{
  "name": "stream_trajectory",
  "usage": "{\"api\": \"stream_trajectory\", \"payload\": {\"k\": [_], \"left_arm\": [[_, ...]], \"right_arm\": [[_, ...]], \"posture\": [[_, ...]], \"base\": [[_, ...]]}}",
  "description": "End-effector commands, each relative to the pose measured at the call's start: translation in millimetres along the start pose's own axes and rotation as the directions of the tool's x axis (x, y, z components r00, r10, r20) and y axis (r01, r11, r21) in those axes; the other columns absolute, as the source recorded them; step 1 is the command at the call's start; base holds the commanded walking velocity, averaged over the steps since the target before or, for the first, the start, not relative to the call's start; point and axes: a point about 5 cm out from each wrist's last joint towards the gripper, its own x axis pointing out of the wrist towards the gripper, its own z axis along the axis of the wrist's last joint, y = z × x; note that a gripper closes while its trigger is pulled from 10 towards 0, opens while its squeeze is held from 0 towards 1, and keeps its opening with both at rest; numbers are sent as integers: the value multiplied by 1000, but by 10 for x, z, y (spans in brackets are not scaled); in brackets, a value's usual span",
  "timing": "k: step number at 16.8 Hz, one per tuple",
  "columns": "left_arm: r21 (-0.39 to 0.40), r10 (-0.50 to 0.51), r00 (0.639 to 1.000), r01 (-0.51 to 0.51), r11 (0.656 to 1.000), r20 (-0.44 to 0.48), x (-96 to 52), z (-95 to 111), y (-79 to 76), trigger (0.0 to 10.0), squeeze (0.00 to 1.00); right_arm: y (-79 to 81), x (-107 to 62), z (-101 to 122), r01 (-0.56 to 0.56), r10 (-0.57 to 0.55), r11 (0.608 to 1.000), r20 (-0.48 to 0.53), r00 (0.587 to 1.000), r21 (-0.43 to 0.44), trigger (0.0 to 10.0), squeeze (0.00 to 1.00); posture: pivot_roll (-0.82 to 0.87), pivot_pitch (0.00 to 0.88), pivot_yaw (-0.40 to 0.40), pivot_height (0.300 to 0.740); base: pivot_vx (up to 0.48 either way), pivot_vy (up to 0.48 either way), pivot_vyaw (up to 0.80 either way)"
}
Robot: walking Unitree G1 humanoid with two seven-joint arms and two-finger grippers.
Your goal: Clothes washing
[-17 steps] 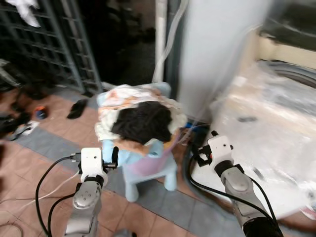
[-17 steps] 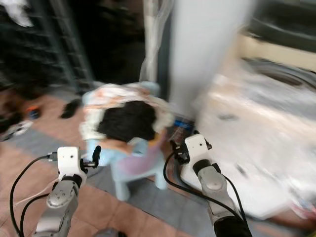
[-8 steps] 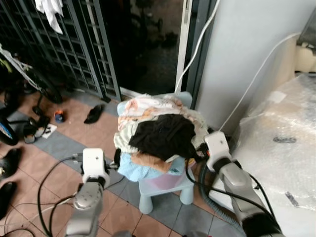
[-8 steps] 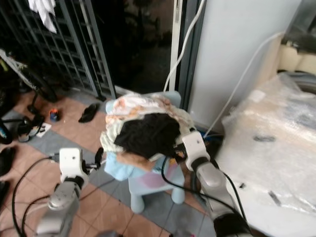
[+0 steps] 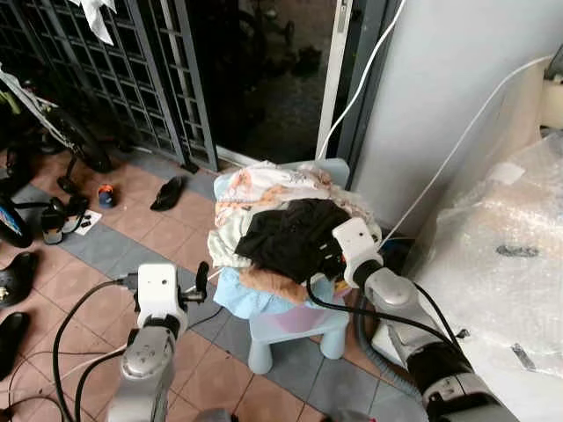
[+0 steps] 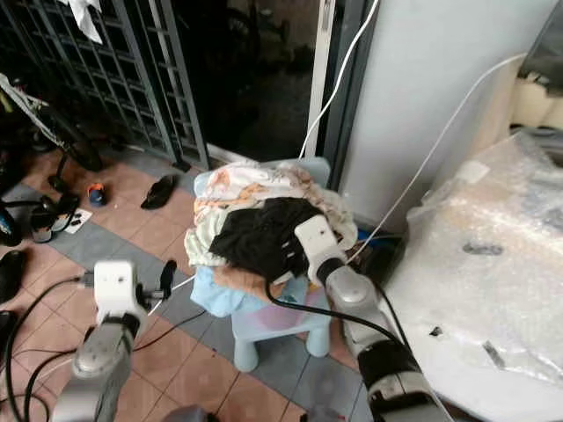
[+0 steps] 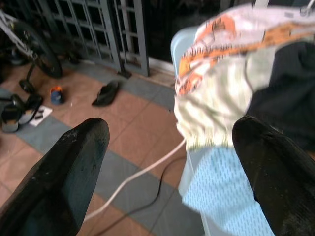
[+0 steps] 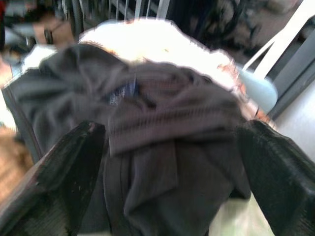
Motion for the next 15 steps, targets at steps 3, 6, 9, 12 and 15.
{"api": "stream_trajectory", "payload": {"k": [3, 6, 9, 12, 15], "left_arm": [[-8, 26, 1000, -26, 1000, -1, -35, 38, 36, 10000, 0], [-10, 28, 1000, -28, 1000, 4, -22, 62, 30, 10000, 0], [-22, 40, 999, -40, 999, 13, -4, 112, 7, 10000, 0], [-23, 41, 999, -41, 999, -6, -50, 64, 18, 10000, 0], [-15, 42, 999, -42, 999, -6, 15, 86, 11, 10000, 0]], "right_arm": [[97, 227, 117, -9, 7, 999, -44, 999, -35, 10000, 0], [136, 344, 194, 22, -26, 998, -79, 996, -57, 10000, 0], [114, 345, 17, 93, -103, 994, -243, 965, -51, 0, 0], [106, 285, -138, 98, -112, 993, -332, 936, -59, 0, 0], [123, 235, -237, 103, -107, 994, -360, 927, -29, 0, 0]], "posture": [[63, 48, 7, 740], [69, 41, 8, 740], [77, 51, 1, 740], [67, 59, 1, 740], [53, 49, 7, 740]], "base": [[219, 0, 0], [0, 0, 0], [0, 0, 0], [0, 0, 0], [0, 0, 0]]}}
